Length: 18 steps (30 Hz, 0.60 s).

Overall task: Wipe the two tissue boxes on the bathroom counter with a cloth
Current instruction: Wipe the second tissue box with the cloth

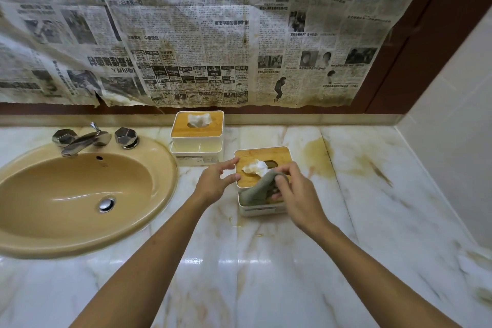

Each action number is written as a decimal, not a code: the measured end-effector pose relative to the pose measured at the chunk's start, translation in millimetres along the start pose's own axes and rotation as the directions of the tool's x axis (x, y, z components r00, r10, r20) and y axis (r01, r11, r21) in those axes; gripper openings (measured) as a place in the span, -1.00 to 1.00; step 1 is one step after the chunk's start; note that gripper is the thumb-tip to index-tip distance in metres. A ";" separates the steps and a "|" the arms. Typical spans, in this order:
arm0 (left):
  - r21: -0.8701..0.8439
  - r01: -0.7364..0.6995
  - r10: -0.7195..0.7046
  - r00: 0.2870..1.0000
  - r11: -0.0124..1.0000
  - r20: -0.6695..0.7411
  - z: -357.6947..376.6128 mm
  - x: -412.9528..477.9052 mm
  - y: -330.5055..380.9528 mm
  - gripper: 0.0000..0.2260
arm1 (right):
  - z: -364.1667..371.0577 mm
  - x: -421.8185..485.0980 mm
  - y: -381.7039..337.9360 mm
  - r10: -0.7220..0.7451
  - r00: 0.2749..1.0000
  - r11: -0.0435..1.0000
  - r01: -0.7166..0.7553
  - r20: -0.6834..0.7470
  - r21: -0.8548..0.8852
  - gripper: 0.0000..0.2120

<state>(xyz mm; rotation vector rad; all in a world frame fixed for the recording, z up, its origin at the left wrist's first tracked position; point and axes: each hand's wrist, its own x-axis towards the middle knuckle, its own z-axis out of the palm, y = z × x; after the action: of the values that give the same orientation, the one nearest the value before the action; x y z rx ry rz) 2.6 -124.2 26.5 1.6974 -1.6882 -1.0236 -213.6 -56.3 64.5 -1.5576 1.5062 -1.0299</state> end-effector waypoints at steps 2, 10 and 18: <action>0.004 -0.006 0.006 1.000 1.000 -0.005 1.7 -1.8 0.5 -0.56 | -15.4 1.2 -8.6 0.010 1.000 1.000 -0.010 -0.009 0.027 -0.93; -0.068 0.043 -0.047 0.998 0.997 -0.052 10.4 -9.2 12.3 -0.55 | -65.5 14.7 -27.8 0.111 0.994 0.974 -0.114 0.024 0.197 -0.88; -0.072 0.117 -0.120 0.992 0.991 -0.047 12.4 -8.6 16.0 -0.56 | -77.4 13.7 -17.4 0.025 0.995 0.973 -0.001 0.100 -0.230 -0.94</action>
<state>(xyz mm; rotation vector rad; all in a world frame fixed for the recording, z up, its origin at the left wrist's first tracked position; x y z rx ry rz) -16.2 -115.3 33.6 1.7816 -1.5176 -1.0702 -276.7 -66.8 113.4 -1.7294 1.6065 -0.7764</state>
